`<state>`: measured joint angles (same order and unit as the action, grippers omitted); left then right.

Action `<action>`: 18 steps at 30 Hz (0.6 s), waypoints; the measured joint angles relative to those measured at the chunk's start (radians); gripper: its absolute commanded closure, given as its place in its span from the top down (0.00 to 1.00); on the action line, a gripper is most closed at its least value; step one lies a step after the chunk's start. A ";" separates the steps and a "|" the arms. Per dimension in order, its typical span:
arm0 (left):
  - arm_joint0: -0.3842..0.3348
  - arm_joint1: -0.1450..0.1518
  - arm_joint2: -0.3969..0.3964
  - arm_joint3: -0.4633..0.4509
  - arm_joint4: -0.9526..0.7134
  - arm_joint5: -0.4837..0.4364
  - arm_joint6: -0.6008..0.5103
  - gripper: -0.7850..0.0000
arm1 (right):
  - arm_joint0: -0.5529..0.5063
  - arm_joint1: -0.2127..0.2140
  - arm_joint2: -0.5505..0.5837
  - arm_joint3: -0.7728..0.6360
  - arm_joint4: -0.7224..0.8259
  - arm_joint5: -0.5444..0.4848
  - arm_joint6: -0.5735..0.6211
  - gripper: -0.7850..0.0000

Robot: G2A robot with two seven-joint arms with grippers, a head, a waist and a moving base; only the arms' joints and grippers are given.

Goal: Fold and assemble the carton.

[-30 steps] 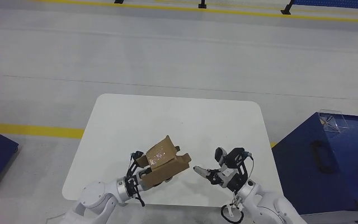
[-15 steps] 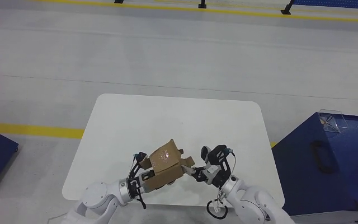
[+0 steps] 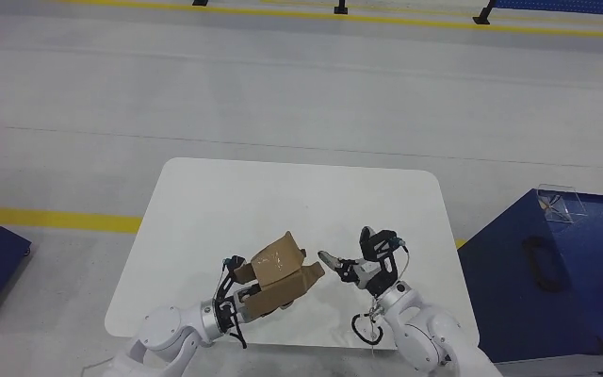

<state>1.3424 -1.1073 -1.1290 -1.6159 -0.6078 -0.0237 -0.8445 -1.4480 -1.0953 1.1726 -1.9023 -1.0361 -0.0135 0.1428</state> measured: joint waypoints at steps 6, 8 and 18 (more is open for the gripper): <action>-0.005 -0.003 0.017 -0.002 0.015 -0.006 -0.017 0.00 | 0.076 -0.020 -0.072 0.041 -0.138 0.086 -0.003 1.00; -0.005 -0.003 0.018 -0.003 0.018 -0.006 -0.017 0.00 | 0.094 -0.026 -0.095 0.049 -0.172 0.093 0.006 1.00; -0.014 -0.006 0.017 0.011 -0.002 0.007 -0.017 0.00 | 0.091 -0.046 -0.176 0.015 -0.285 0.132 0.070 1.00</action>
<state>1.3282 -1.1135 -1.1122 -1.6052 -0.6101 -0.0165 -0.8615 -1.3566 -1.1412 0.9964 -1.8868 -1.3210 0.1189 0.2131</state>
